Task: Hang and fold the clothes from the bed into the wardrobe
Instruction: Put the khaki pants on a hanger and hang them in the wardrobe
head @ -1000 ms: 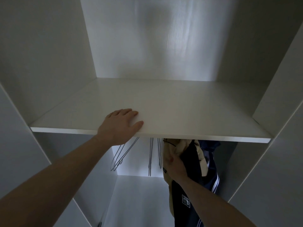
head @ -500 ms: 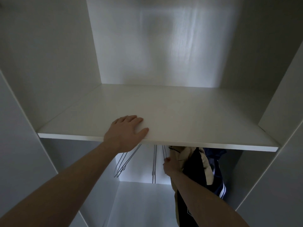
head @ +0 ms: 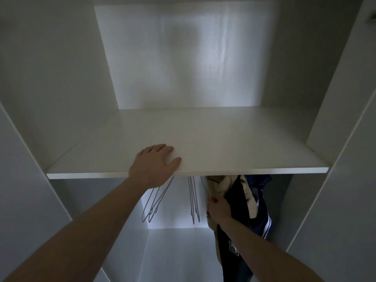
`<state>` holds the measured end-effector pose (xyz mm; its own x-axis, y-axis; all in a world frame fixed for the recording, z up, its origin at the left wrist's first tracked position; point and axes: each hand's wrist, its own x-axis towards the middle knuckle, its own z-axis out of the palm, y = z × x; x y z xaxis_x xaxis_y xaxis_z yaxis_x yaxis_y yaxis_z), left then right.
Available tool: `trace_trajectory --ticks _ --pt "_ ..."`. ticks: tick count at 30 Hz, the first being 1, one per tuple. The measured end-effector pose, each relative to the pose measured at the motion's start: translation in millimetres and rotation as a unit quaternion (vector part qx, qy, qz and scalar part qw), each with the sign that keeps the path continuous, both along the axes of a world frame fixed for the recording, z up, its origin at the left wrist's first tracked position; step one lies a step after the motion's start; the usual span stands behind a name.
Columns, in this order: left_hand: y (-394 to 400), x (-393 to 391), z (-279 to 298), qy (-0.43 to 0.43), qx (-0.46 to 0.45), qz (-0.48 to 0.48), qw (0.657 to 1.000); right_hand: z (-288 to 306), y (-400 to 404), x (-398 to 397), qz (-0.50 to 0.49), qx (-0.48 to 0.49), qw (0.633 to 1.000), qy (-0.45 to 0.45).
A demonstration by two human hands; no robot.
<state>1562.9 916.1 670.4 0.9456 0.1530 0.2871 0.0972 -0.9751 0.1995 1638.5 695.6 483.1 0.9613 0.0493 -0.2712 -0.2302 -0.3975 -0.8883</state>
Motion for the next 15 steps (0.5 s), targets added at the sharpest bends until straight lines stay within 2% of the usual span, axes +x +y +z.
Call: trace_trajectory --ticks 5,10,12,15 --pt "-0.9 -1.4 3.3 0.013 0.017 -0.012 1.0 -10.0 -36.0 -53.9 -0.006 -0.007 1.0 0.005" --pt "-1.9 -6.4 4.7 0.01 -0.019 -0.037 0.999 -18.7 -74.8 -116.4 -0.034 0.025 0.998 0.04" --pt "-2.6 -10.3 4.9 -0.006 -0.052 -0.049 0.997 -10.6 -84.9 -143.9 -0.069 0.053 0.995 0.054" --pt "-3.5 -16.4 4.6 -0.041 -0.05 -0.065 0.996 7.3 -98.1 -189.3 -0.102 0.07 0.991 0.053"
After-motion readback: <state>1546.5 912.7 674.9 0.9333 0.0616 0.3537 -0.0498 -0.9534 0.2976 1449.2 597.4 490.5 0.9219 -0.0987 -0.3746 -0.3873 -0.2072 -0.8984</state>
